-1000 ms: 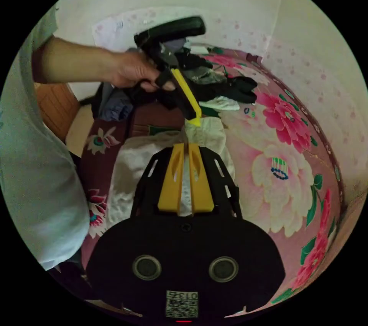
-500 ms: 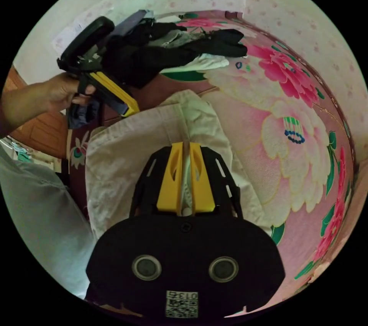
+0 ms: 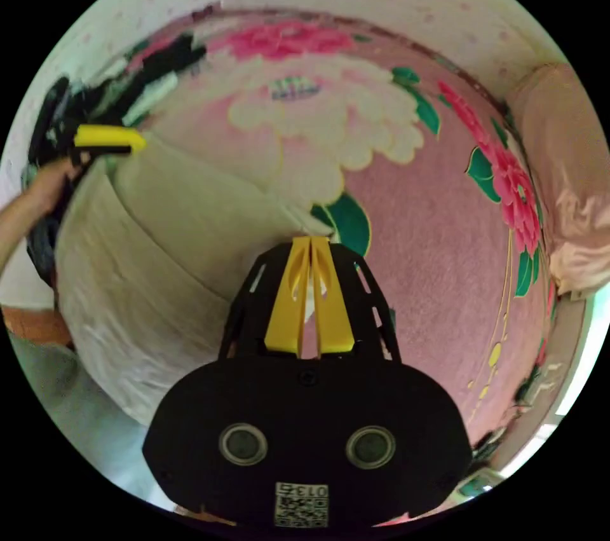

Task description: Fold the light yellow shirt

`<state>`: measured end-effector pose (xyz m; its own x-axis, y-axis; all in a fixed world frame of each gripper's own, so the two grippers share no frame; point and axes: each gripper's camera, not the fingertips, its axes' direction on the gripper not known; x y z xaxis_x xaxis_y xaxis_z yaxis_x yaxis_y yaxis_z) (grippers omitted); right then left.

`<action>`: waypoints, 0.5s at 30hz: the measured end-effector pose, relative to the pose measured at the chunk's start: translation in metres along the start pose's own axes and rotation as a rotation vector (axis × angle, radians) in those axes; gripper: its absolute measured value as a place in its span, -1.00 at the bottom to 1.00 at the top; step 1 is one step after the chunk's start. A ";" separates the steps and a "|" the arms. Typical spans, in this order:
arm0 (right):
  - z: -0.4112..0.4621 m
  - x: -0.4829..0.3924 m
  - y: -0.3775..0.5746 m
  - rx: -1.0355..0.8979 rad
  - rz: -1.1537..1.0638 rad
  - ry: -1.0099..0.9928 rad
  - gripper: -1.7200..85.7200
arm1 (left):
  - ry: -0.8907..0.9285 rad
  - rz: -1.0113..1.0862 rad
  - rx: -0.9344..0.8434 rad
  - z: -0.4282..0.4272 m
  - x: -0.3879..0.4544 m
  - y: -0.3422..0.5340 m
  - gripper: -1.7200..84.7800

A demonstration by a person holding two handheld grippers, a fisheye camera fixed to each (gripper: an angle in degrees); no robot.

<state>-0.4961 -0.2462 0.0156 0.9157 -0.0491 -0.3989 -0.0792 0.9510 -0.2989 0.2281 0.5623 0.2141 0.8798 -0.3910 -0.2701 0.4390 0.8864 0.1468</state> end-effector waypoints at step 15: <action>0.050 0.021 0.031 0.022 -0.059 -0.105 -0.97 | 0.027 -0.040 0.058 0.022 -0.001 -0.017 -0.97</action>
<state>-0.4597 -0.2029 0.0414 0.9547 -0.0745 -0.2880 -0.0158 0.9540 -0.2993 0.2239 0.5418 0.2328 0.8566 -0.4180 -0.3024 0.4840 0.8542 0.1902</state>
